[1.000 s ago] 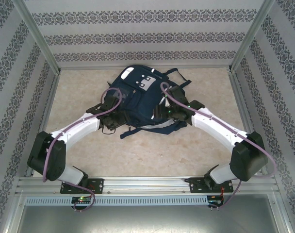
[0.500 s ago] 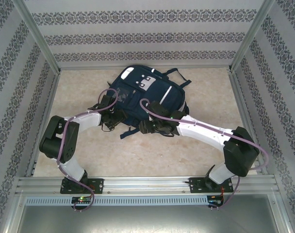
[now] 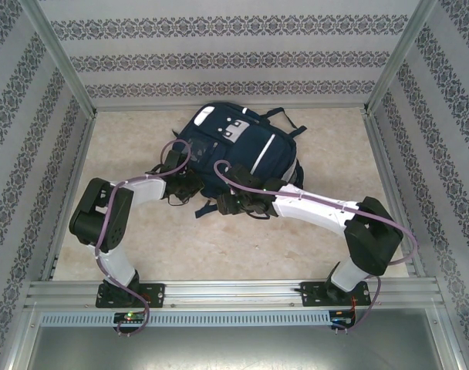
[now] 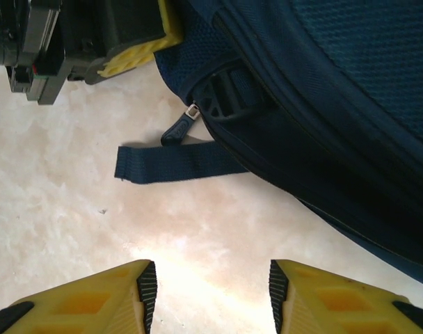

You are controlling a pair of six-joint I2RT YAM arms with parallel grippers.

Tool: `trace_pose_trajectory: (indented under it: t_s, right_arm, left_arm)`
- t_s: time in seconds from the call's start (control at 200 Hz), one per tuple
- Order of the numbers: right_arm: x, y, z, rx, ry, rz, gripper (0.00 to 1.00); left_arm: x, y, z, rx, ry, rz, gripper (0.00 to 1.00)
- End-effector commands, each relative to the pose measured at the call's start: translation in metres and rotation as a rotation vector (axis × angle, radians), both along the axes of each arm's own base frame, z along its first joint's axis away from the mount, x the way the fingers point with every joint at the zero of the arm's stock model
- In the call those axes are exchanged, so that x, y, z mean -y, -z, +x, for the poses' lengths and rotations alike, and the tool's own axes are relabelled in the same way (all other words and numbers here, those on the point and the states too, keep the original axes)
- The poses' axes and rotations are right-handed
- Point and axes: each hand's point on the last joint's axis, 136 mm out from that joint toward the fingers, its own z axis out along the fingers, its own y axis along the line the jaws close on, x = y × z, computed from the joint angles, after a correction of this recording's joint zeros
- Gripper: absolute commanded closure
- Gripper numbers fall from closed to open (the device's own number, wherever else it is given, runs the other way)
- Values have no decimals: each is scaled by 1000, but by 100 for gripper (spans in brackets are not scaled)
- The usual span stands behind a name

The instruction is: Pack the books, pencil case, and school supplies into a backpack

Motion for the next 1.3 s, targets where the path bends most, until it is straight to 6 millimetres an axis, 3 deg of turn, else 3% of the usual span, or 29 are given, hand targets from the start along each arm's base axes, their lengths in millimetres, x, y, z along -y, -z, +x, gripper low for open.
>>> trace_pose_trajectory:
  t_s: [0.0,0.34,0.555,0.694,1.034,1.294]
  right_arm:
    - [-8,4,3,7,18,10,56]
    - [6,39,8,6,92,-54,66]
    - [10,66,19,38,108,-121,67]
    - [0,73,25,43,65,-131,66]
    - [-2,57,52,72,96,-89,63]
    - [5,36,76,97,128,-30,58]
  left_arm:
    - [29,-32,-4,57,7,-44,100]
    - [61,-58,-19,76,40,-40,100]
    - [57,-40,-16,72,74,51,100]
    - [59,-22,-8,50,105,103,100]
    - [67,5,19,49,123,123,100]
    - [74,0,33,60,128,108,100]
